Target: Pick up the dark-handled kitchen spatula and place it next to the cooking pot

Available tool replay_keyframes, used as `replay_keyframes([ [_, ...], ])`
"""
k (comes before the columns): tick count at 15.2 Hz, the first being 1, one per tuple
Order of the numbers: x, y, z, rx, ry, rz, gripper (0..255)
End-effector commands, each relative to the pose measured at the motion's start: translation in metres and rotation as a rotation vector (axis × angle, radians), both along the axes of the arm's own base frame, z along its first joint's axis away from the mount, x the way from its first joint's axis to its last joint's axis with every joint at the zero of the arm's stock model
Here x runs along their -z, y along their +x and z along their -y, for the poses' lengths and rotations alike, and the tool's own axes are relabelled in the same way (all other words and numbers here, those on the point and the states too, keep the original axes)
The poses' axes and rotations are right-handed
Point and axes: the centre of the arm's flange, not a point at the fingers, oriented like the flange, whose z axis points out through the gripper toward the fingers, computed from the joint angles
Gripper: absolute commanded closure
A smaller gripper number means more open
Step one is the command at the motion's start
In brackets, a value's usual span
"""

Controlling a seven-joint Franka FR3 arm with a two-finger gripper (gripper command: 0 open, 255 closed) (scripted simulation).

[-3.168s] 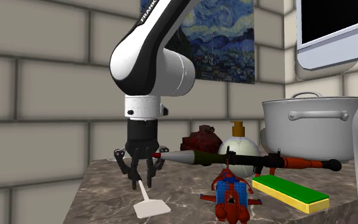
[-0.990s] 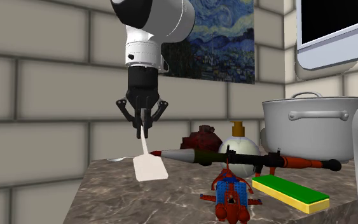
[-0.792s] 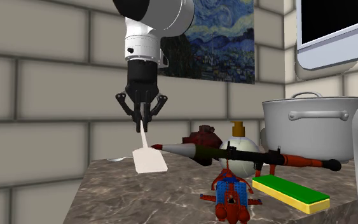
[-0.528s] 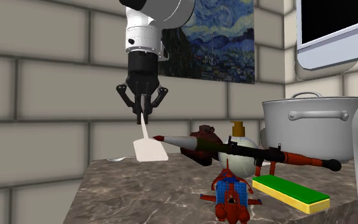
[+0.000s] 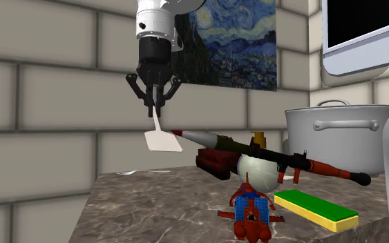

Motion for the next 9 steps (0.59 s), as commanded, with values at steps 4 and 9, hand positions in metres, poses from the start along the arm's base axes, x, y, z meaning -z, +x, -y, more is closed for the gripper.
replay_keyframes([
  [4, -0.027, -0.001, 0.000, 0.000, 0.000, 0.000, 255],
  [9, -0.054, -0.001, 0.000, 0.000, 0.000, 0.000, 255],
])
